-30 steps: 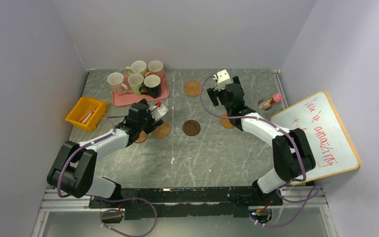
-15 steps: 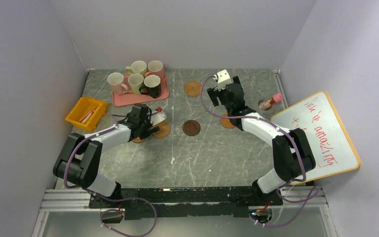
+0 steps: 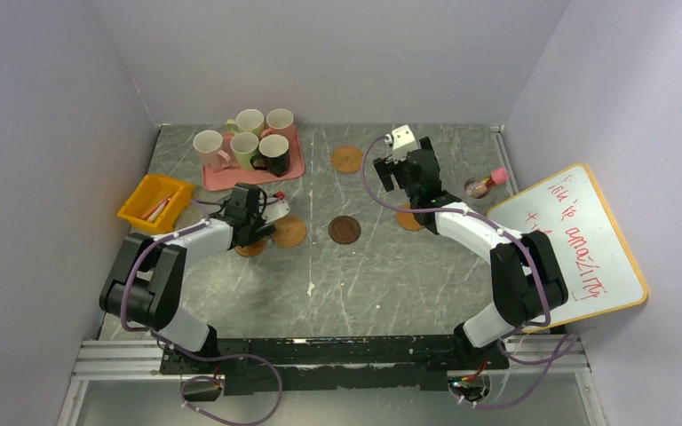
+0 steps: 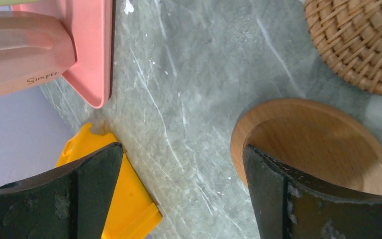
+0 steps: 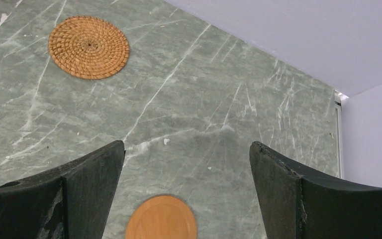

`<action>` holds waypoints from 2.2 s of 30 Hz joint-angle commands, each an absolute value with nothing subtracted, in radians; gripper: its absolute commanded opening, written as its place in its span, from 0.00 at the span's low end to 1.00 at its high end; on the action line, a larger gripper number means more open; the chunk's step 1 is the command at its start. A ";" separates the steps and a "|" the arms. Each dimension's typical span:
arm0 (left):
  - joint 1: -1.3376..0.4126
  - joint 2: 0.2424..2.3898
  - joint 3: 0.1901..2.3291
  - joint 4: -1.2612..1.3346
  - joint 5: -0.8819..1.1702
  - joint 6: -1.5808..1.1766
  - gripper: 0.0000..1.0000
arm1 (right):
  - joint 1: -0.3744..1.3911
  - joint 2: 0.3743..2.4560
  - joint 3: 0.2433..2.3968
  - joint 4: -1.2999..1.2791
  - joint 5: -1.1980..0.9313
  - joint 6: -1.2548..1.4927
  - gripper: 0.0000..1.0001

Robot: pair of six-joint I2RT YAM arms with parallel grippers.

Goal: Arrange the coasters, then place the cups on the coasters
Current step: Move the coaster to the center of the board.

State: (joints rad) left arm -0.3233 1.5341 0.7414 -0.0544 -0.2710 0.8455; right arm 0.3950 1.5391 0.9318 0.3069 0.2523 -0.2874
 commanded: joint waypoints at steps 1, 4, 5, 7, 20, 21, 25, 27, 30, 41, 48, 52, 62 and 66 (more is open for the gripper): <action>-0.296 1.568 0.752 -0.081 -0.309 0.892 0.96 | 0.390 1.508 0.940 0.328 0.246 -0.272 1.00; -0.272 1.581 0.763 -0.076 -0.322 0.897 0.96 | 0.390 1.508 0.940 0.330 0.245 -0.272 1.00; -0.266 1.588 0.767 -0.071 -0.327 0.896 0.96 | 0.390 1.508 0.940 0.329 0.246 -0.272 1.00; -0.252 1.602 0.774 -0.064 -0.333 0.896 0.96 | 0.390 1.508 0.940 0.328 0.245 -0.272 1.00; -0.211 1.668 0.798 0.030 -0.367 0.876 0.96 | 0.388 1.512 0.940 0.328 0.244 -0.273 1.00; -0.208 1.669 0.800 0.028 -0.364 0.876 0.96 | 0.388 1.514 0.940 0.328 0.244 -0.273 1.00; -0.203 1.654 0.793 0.018 -0.347 0.888 0.96 | 0.389 1.517 0.940 0.328 0.243 -0.273 1.00; -0.202 1.636 0.782 0.003 -0.324 0.901 0.96 | 0.388 1.517 0.940 0.328 0.243 -0.273 1.00; -0.202 1.607 0.769 -0.030 -0.298 0.915 0.96 | 0.388 1.514 0.940 0.330 0.245 -0.275 1.00; -0.202 1.581 0.743 -0.080 -0.275 0.947 0.96 | 0.388 1.511 0.939 0.328 0.244 -0.273 1.00; -0.202 1.586 0.732 -0.098 -0.283 0.971 0.96 | 0.388 1.516 0.940 0.328 0.243 -0.273 1.00; -0.201 1.584 0.733 -0.119 -0.290 0.982 0.96 | 0.388 1.516 0.940 0.327 0.244 -0.273 1.00; -0.201 1.574 0.714 -0.137 -0.300 1.006 0.96 | 0.387 1.516 0.940 0.327 0.244 -0.273 1.00; -0.201 1.572 0.706 -0.146 -0.304 1.023 0.96 | 0.387 1.516 0.940 0.328 0.245 -0.273 1.00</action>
